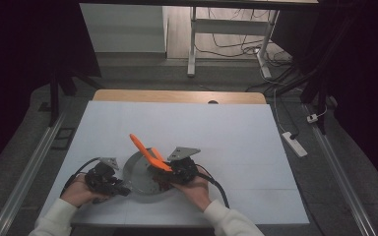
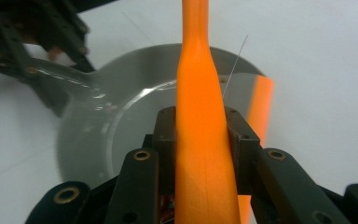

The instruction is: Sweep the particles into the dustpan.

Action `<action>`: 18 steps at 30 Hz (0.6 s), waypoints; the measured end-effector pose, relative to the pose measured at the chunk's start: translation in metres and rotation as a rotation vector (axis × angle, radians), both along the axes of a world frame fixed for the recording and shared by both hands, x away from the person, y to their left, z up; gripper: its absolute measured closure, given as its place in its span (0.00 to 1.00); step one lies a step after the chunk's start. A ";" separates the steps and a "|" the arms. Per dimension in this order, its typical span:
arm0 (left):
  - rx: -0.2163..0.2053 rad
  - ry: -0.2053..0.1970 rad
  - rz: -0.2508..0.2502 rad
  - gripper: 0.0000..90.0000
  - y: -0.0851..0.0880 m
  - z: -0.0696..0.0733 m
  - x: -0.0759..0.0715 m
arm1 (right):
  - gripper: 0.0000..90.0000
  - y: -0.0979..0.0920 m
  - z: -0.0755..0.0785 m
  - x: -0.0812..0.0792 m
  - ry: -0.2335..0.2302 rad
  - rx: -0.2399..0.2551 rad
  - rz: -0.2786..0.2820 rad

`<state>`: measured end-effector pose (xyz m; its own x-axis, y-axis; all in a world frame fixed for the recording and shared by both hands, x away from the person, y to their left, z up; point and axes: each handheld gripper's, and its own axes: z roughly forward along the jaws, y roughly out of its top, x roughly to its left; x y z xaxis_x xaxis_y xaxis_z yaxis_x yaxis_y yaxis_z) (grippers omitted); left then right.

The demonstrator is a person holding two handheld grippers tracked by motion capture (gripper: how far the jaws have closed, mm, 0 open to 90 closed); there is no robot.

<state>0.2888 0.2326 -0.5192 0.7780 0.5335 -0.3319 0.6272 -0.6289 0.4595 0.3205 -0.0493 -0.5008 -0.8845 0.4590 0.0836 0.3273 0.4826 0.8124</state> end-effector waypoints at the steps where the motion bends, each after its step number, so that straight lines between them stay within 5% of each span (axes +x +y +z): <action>1: -0.001 0.000 0.000 0.68 0.000 0.000 0.000 | 0.78 0.001 0.001 -0.001 -0.002 -0.002 0.006; 10: -0.021 -0.025 0.002 0.68 0.003 -0.002 0.000 | 0.78 -0.020 0.023 0.007 -0.040 0.109 -0.045; 18: -0.045 -0.042 0.022 0.68 0.006 -0.001 -0.001 | 0.78 -0.036 0.032 0.016 -0.052 0.134 -0.095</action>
<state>0.2878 0.2388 -0.5206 0.7799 0.5358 -0.3237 0.6204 -0.5932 0.5130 0.3367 -0.0855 -0.4683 -0.8422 0.5289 0.1045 0.3220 0.3380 0.8843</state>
